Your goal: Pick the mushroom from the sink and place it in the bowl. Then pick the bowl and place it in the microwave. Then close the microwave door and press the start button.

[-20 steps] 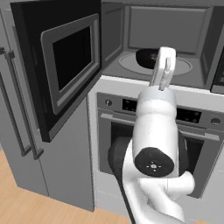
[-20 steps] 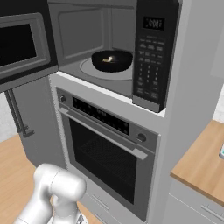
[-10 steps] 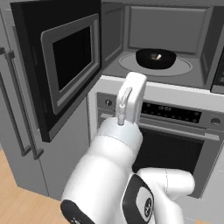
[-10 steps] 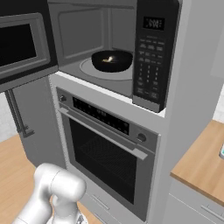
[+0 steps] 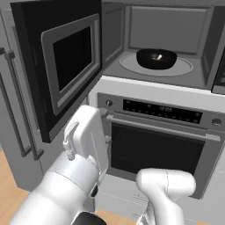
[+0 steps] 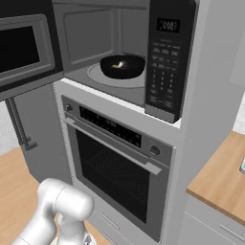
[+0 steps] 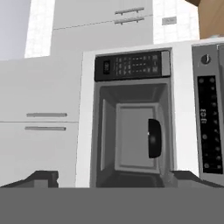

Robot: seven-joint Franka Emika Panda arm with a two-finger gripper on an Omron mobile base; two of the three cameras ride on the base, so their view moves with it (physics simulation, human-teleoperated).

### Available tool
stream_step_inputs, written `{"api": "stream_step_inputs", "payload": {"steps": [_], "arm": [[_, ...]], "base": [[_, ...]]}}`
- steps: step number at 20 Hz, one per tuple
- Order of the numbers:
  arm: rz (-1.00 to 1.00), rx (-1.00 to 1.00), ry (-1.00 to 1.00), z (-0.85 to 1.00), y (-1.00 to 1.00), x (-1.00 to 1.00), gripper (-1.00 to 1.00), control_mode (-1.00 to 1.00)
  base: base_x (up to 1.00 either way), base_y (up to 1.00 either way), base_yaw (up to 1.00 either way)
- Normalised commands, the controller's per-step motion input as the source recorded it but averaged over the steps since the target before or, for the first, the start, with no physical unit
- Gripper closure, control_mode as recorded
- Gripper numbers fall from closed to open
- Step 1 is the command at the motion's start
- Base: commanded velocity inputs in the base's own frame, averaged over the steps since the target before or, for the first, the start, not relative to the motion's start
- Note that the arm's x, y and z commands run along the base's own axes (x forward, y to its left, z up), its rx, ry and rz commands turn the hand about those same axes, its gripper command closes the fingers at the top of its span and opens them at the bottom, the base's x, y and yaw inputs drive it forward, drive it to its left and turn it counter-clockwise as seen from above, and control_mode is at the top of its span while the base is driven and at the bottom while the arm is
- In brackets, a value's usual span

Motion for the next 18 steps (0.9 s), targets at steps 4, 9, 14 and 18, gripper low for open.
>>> {"api": "stream_step_inputs", "payload": {"steps": [4, 9, 14, 18], "arm": [[-0.05, 0.00, 0.00, -0.69, 0.76, 0.07, -1.00, -1.00], [-0.04, 0.00, 0.00, -0.64, 0.68, 0.10, -1.00, -1.00], [-0.01, 0.00, 0.00, -0.40, 0.42, 0.41, -1.00, -1.00], [0.00, 0.00, 0.00, -0.65, 0.41, 0.72, -1.00, -1.00]], "base": [[0.00, 0.00, 0.00], [0.00, 0.00, 0.00], [0.00, 0.00, 0.00], [0.00, 0.00, 0.00]]}}
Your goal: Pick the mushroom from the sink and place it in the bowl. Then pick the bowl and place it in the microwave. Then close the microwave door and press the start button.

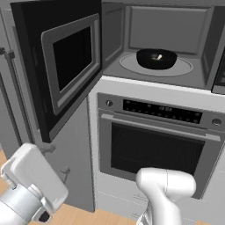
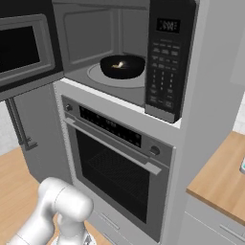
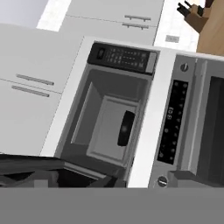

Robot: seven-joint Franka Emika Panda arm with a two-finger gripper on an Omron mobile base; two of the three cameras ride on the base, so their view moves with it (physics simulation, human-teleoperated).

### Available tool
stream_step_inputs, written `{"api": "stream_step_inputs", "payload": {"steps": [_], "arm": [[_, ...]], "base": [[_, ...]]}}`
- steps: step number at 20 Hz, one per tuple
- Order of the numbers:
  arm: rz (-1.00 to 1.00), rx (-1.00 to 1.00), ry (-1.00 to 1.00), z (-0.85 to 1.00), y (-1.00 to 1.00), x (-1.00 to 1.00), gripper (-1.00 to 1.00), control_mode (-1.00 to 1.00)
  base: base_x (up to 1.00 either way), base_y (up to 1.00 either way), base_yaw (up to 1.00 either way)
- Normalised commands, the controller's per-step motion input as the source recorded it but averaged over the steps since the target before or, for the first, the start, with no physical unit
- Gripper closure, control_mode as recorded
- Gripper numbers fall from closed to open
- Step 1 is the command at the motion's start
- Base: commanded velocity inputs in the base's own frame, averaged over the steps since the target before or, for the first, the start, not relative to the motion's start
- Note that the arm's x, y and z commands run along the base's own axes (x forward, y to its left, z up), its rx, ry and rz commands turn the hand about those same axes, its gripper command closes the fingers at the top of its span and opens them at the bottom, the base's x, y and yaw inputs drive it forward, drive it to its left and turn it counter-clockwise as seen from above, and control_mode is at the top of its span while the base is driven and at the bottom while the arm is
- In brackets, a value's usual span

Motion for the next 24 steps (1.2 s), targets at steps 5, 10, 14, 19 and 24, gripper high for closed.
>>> {"api": "stream_step_inputs", "payload": {"steps": [5, 10, 14, 19, 24], "arm": [[0.00, 0.00, 0.00, -0.60, 0.46, 0.88, -1.00, -1.00], [0.00, 0.00, 0.00, -0.43, 0.72, 0.76, -1.00, -1.00], [0.00, 0.00, 0.00, -0.41, 0.85, 0.69, -1.00, -1.00], [0.00, 0.00, 0.04, -0.47, 0.77, 0.79, -1.00, -1.00], [0.00, 0.05, 0.05, -0.38, 0.70, 0.87, -1.00, -1.00]], "base": [[0.00, 0.00, 0.00], [0.00, 0.00, 0.00], [0.00, 0.00, 0.00], [0.00, 0.00, 0.00], [0.00, 0.00, 0.00]]}}
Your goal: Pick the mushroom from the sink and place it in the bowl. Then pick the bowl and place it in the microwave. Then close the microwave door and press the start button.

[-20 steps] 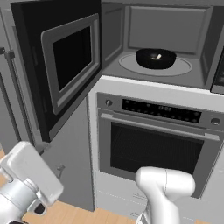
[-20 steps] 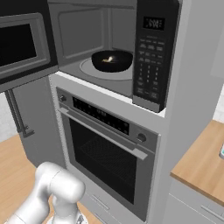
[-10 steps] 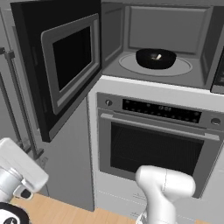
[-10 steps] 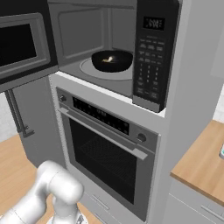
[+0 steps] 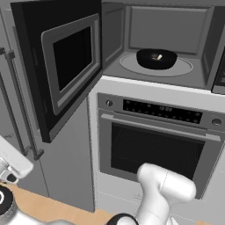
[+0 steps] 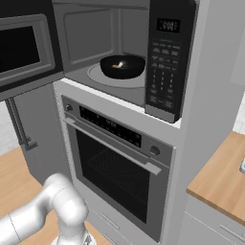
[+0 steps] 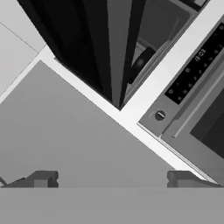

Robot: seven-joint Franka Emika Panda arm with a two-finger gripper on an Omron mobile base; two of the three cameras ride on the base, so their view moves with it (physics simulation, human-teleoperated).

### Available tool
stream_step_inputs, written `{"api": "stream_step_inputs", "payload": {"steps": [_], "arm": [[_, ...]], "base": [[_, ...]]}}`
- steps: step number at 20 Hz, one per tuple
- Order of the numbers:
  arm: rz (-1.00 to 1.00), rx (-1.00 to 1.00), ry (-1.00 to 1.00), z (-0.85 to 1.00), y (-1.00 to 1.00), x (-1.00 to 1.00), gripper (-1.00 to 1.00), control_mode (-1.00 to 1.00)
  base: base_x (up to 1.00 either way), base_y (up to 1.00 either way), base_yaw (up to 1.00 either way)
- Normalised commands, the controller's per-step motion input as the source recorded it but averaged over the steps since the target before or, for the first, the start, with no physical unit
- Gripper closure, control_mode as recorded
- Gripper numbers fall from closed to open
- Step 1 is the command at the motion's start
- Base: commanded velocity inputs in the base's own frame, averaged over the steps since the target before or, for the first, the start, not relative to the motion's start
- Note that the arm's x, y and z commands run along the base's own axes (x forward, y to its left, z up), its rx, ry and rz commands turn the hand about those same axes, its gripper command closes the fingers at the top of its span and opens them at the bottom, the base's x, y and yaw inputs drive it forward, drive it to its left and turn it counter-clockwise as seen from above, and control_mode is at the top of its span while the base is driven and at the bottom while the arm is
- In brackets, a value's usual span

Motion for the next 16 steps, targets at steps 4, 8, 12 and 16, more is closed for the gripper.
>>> {"api": "stream_step_inputs", "payload": {"steps": [4, 8, 12, 16], "arm": [[-0.01, 0.01, -0.05, 0.00, 0.12, 0.27, -1.00, -1.00], [-0.09, 0.00, -0.22, 0.19, -0.01, 0.00, -1.00, -1.00], [-0.07, 0.05, -0.22, 0.23, -0.26, 0.00, -1.00, -1.00], [-0.03, 0.15, -0.10, 0.29, -0.54, 0.00, -1.00, -1.00]], "base": [[0.00, 0.00, 0.00], [0.00, 0.00, 0.00], [0.00, 0.00, 0.00], [0.00, 0.00, 0.00]]}}
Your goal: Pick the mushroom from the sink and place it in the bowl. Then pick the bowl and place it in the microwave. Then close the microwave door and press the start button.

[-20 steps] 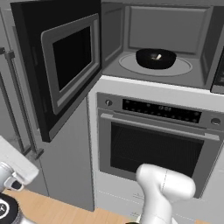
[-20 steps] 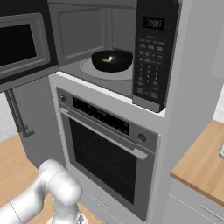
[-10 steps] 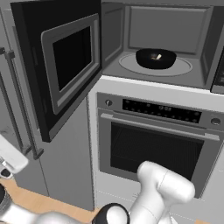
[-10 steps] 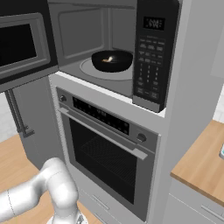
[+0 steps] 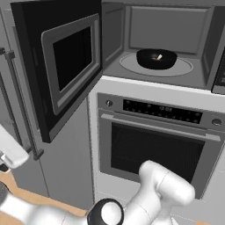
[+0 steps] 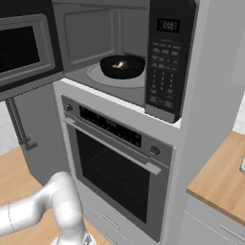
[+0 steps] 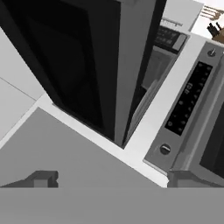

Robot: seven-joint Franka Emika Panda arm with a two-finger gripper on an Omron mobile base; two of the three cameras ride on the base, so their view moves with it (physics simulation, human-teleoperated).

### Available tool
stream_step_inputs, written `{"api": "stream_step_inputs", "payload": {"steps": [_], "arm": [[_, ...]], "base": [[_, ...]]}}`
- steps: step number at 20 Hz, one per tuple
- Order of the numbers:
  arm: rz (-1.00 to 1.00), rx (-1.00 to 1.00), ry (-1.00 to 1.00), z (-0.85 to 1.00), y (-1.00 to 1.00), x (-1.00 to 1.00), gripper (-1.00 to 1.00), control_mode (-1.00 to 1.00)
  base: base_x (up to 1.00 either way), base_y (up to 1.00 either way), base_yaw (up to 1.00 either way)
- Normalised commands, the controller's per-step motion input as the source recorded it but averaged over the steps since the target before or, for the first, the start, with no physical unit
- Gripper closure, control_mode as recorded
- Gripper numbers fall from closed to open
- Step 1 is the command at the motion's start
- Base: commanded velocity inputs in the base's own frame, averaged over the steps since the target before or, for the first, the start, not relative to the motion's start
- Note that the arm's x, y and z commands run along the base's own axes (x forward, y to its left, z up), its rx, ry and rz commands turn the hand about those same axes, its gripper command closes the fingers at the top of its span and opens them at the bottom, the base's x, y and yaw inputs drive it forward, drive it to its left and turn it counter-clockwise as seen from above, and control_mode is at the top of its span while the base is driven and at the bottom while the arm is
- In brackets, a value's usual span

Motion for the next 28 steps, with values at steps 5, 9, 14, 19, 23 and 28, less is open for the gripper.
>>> {"api": "stream_step_inputs", "payload": {"steps": [5, 9, 14, 19, 23, 28], "arm": [[0.00, 0.20, -0.02, 0.40, -0.73, -0.02, -1.00, -1.00], [0.00, 0.20, -0.07, 0.34, -0.93, -0.23, -1.00, -1.00], [0.00, 0.19, -0.17, 0.24, -1.00, -0.45, -1.00, -1.00], [0.00, 0.18, -0.25, 0.22, -1.00, -0.56, -1.00, -1.00], [0.00, 0.19, -0.27, 0.25, -1.00, -0.49, -1.00, -1.00], [0.00, 0.26, -0.19, 0.19, -1.00, -0.18, -1.00, -1.00]], "base": [[0.00, 0.00, 0.00], [0.00, 0.00, 0.00], [0.00, 0.00, 0.00], [0.00, 0.00, 0.00], [0.00, 0.00, 0.00], [0.00, 0.00, 0.00]]}}
